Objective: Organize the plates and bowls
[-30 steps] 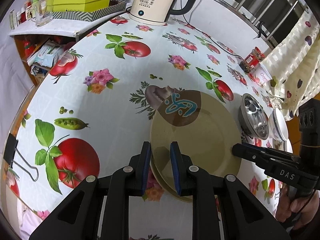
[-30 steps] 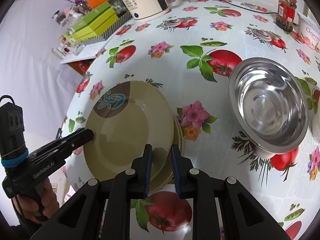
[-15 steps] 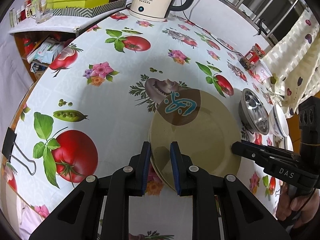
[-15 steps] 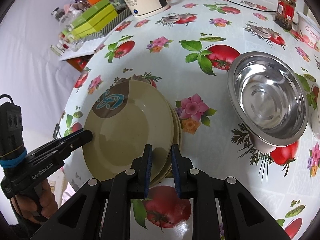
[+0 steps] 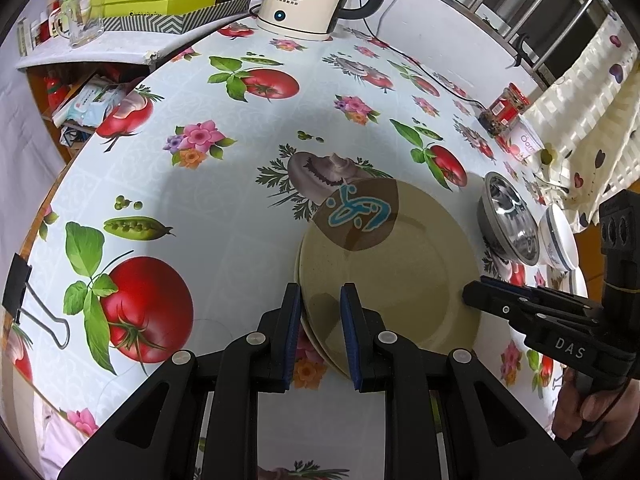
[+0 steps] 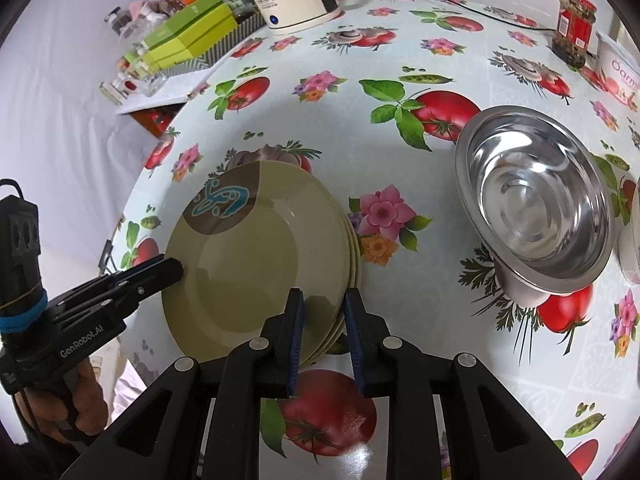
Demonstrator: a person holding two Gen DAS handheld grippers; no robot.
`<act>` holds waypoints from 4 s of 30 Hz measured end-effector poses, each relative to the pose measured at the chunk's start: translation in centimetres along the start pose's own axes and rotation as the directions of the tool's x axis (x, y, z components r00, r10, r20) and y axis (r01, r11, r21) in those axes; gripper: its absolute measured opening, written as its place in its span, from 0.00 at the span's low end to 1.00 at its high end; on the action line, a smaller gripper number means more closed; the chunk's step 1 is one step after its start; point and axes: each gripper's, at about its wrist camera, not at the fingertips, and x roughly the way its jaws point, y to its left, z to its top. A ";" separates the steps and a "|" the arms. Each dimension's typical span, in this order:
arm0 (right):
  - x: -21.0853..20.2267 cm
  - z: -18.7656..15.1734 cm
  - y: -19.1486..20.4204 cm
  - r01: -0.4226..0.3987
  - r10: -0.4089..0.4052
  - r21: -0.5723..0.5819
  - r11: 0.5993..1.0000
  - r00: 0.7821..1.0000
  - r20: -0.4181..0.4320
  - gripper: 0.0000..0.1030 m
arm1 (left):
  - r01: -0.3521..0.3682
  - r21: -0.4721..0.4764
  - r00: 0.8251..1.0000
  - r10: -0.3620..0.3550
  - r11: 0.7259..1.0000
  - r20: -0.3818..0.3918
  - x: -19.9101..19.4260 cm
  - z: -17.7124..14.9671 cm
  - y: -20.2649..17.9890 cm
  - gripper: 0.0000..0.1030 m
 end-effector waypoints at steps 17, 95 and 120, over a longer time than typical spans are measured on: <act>-0.1 -0.1 -0.5 -0.002 0.001 0.005 1.000 0.999 0.033 0.18 | 0.003 0.003 1.000 -0.003 1.000 0.012 0.1 0.4 0.2 0.20; -5.6 -1.4 -15.2 0.011 -0.085 0.357 0.934 0.978 0.192 0.34 | 0.102 0.327 0.994 -0.106 0.940 -0.006 1.7 0.8 -13.1 0.21; -7.4 -6.3 -17.2 -0.085 0.007 0.430 0.899 0.984 0.180 0.10 | 0.115 0.377 0.993 -0.116 0.919 -0.020 1.5 -0.1 -15.3 0.21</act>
